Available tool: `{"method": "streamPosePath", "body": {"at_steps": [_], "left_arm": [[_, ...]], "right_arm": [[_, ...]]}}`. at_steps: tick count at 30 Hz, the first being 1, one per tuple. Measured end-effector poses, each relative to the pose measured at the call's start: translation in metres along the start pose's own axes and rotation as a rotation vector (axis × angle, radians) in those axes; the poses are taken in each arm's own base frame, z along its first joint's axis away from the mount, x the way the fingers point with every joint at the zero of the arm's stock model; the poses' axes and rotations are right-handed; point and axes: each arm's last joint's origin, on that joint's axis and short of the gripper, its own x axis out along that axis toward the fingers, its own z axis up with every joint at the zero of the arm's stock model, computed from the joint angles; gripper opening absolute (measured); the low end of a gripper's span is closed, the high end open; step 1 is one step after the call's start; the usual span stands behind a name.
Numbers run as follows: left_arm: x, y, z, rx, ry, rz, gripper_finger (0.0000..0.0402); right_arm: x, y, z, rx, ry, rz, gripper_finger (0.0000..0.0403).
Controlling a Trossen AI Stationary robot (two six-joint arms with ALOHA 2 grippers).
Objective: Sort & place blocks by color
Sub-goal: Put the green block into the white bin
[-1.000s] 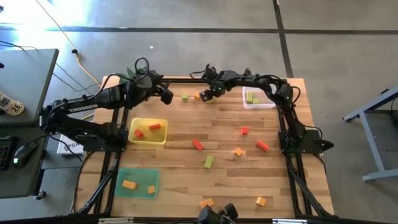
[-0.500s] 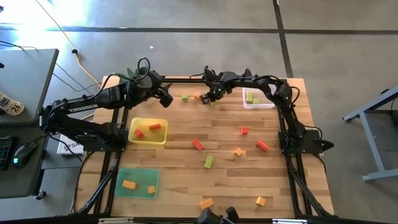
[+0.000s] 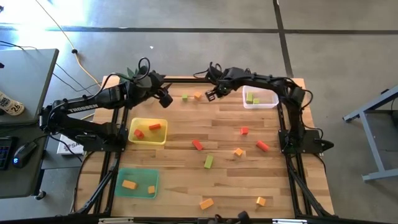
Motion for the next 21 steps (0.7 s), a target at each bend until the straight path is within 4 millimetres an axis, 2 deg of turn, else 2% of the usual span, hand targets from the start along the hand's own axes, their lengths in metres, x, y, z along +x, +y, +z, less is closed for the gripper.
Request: {"method": "streamPosePath", "body": {"at_steps": [7, 12, 17, 21], "left_arm": [[0.0, 0.0, 0.003, 0.029, -0.026, -0.007, 0.0192], [0.0, 0.0, 0.003, 0.029, -0.026, -0.007, 0.0192], [0.0, 0.0, 0.003, 0.028, -0.027, -0.014, 0.0192], [0.0, 0.0, 0.003, 0.029, -0.027, -0.015, 0.0192]], "right_arm": [[-0.048, -0.025, -0.008, 0.043, -0.057, -0.195, 0.0019], [-0.068, -0.052, -0.017, 0.087, -0.007, -0.359, 0.0019], [-0.071, -0.075, -0.022, 0.096, 0.104, -0.467, 0.0019], [-0.057, -0.092, -0.025, 0.083, 0.185, -0.495, 0.0019]]}}
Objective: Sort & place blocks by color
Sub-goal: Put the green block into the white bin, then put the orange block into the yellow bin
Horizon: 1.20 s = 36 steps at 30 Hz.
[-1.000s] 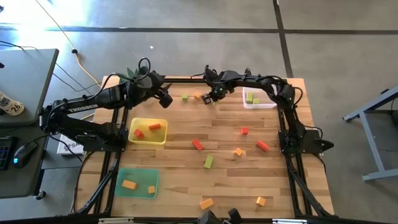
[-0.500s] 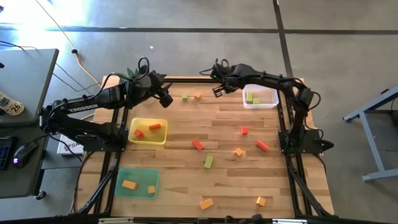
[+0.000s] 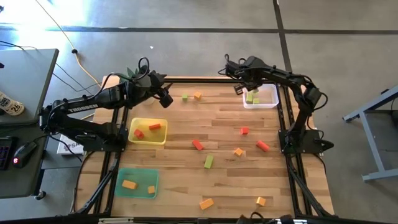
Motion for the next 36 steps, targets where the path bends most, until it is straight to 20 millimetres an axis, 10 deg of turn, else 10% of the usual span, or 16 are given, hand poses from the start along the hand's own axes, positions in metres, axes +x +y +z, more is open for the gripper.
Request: {"method": "streamPosePath", "body": {"at_steps": [10, 21, 36], "left_arm": [[0.0, 0.0, 0.0, 0.0, -0.001, -0.011, 0.0192], [0.01, -0.012, -0.002, 0.069, 0.004, -0.202, 0.0192], [0.043, -0.042, -0.015, 0.123, 0.074, -0.472, 0.0194]], "right_arm": [[0.05, -0.015, -0.006, -0.101, 0.176, -0.02, 0.0046], [0.055, -0.021, 0.0, -0.113, 0.141, -0.054, 0.0124], [0.025, -0.016, 0.002, -0.189, 0.113, -0.024, 0.0129]]}}
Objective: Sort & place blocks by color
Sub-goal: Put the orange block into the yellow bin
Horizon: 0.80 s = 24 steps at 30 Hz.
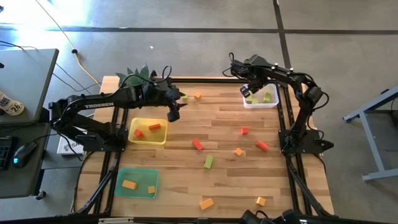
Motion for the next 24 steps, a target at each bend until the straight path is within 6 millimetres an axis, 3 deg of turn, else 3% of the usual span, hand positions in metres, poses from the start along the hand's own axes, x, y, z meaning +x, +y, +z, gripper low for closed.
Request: {"method": "streamPosePath", "body": {"at_steps": [11, 17, 24], "left_arm": [[0.001, 0.002, 0.009, -0.014, -0.041, 0.028, 0.0232], [-0.004, -0.003, 0.023, 0.134, -0.142, -0.073, 0.0234], [0.003, -0.009, 0.024, 0.26, -0.177, -0.162, 0.0234]], "right_arm": [[-0.058, -0.012, 0.012, -0.057, -0.202, 0.071, 0.0129], [-0.093, -0.028, 0.015, -0.05, -0.314, 0.135, 0.0129], [-0.123, -0.041, 0.013, -0.028, -0.394, 0.259, 0.0129]]}}
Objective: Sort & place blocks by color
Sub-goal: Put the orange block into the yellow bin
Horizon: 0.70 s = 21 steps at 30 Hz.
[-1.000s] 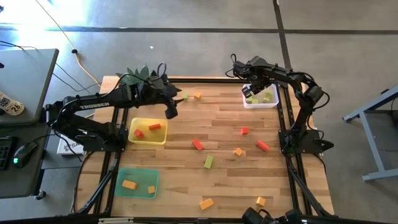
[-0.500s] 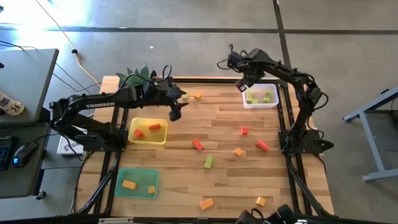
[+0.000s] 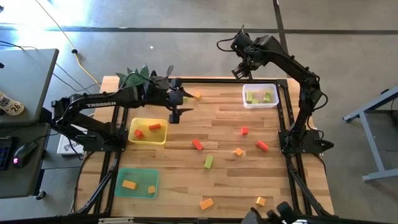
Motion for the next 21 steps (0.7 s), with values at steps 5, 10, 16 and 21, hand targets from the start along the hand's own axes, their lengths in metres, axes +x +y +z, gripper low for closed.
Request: {"method": "streamPosePath", "body": {"at_steps": [5, 10, 16, 21], "left_arm": [[0.028, -0.007, -0.013, 0.036, 0.046, -0.108, 0.0234], [0.059, -0.024, -0.027, 0.143, 0.105, -0.216, 0.0234], [0.087, -0.041, -0.045, 0.175, 0.163, -0.325, 0.0234], [0.1, -0.05, -0.056, 0.138, 0.16, -0.443, 0.0234]], "right_arm": [[-0.01, -0.001, 0.001, 0.018, -0.011, 0.066, 0.0129], [-0.011, 0.0, 0.001, 0.014, -0.013, 0.065, 0.0129], [-0.011, 0.002, 0.0, 0.016, -0.008, 0.065, 0.0129], [-0.012, 0.002, -0.001, 0.017, -0.007, 0.068, 0.0129]]}}
